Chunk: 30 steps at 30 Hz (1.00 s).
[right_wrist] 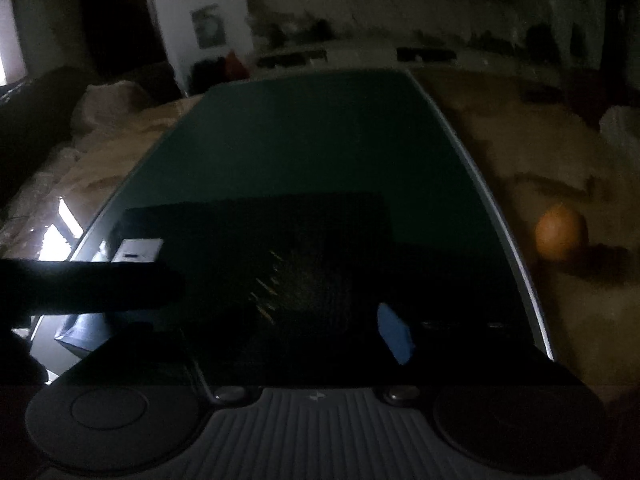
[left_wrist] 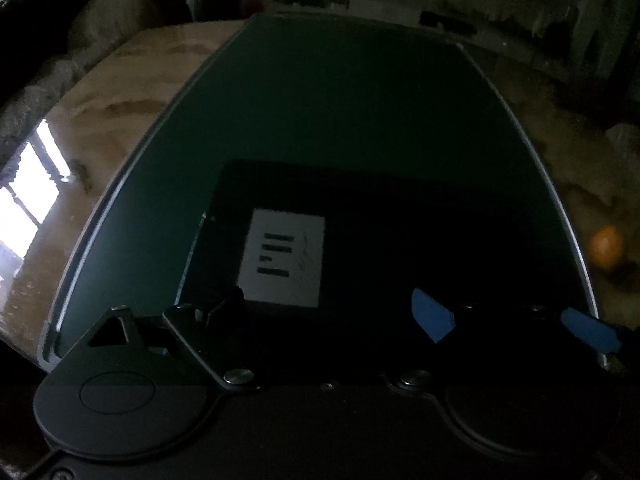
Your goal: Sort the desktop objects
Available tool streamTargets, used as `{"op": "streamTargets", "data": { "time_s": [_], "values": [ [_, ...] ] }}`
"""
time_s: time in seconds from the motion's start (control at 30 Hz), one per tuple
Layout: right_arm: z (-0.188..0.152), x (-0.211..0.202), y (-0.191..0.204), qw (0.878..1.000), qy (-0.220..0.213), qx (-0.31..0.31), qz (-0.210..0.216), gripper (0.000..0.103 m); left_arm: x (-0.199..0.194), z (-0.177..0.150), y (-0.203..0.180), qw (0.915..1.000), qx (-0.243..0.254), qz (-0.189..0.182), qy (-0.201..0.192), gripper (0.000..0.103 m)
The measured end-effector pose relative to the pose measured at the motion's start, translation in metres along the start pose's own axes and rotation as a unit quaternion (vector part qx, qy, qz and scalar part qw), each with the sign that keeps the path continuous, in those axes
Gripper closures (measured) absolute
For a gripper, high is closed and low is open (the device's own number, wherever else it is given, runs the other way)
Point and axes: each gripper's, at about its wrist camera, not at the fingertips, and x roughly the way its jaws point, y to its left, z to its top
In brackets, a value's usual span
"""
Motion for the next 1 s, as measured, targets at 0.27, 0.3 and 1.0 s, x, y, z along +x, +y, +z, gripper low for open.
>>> {"op": "streamTargets", "data": {
  "time_s": [0.27, 0.3, 1.0],
  "values": [
    [-0.003, 0.002, 0.006, 1.0, -0.006, -0.007, -0.024, 0.037, 0.009, -0.005, -0.009, 0.9993, 0.022, 0.029, 0.008, 0.011],
    [-0.004, 0.002, 0.008, 1.0, -0.008, -0.011, -0.027, 0.037, 0.009, -0.006, -0.01, 0.9991, 0.025, 0.034, 0.008, 0.01],
    [-0.049, -0.113, 0.025, 0.998, -0.003, -0.018, -0.052, 0.0, -0.116, -0.066, 0.006, 0.995, 0.016, 0.098, -0.004, 0.004]
  ]
}}
